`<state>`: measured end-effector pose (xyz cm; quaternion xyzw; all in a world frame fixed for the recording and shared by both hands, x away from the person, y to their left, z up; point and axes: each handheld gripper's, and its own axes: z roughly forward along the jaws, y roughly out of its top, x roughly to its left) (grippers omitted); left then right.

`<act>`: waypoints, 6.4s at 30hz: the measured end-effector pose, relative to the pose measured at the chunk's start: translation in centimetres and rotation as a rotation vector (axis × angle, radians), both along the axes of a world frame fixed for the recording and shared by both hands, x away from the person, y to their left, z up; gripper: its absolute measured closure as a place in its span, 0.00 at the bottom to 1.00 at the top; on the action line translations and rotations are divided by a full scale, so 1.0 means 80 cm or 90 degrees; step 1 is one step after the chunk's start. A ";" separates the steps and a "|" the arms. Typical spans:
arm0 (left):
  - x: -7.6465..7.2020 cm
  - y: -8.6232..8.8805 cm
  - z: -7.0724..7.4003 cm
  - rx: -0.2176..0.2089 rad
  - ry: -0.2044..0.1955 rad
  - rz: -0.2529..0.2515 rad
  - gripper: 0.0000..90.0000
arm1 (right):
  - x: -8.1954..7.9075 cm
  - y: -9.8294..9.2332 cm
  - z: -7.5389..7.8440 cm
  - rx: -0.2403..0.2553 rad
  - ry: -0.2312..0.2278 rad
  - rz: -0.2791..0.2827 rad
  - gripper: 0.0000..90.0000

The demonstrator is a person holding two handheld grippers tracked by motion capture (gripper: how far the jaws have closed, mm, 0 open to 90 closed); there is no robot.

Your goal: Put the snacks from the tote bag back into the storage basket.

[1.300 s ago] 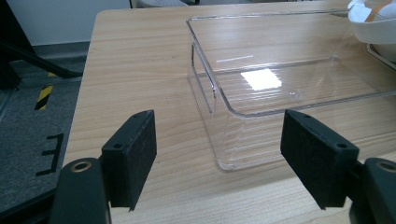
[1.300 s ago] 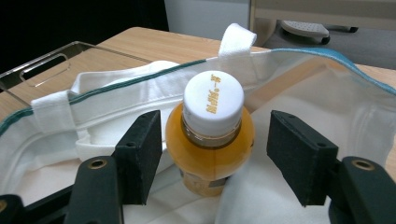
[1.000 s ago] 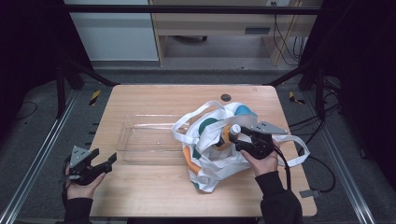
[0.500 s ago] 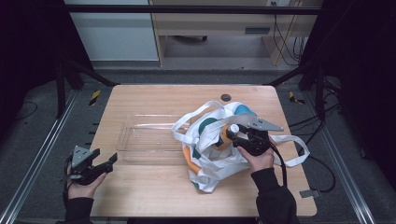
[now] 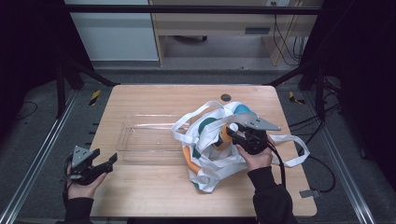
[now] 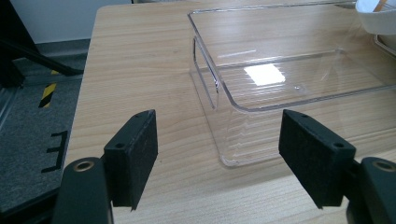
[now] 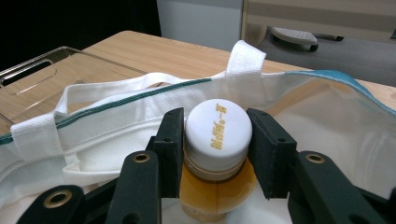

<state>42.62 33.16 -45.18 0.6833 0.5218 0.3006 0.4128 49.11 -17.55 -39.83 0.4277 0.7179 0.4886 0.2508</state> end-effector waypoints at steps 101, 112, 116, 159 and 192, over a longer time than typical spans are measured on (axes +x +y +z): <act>-0.003 0.002 0.003 -0.010 -0.072 -0.040 0.36 | -0.028 -0.005 0.055 -0.018 -0.050 0.034 0.66; -0.003 0.000 0.003 -0.006 -0.071 -0.047 0.35 | -0.047 -0.018 0.097 -0.043 -0.083 0.032 0.66; -0.004 -0.001 0.004 -0.006 -0.071 -0.050 0.35 | -0.054 -0.020 0.110 -0.042 -0.092 0.037 0.66; -0.005 0.002 0.005 -0.015 -0.067 -0.039 0.34 | -0.029 0.111 0.204 -0.015 -0.135 0.141 0.66; -0.006 0.006 0.006 -0.019 -0.071 -0.034 0.34 | 0.008 0.247 0.147 -0.023 -0.091 0.194 0.66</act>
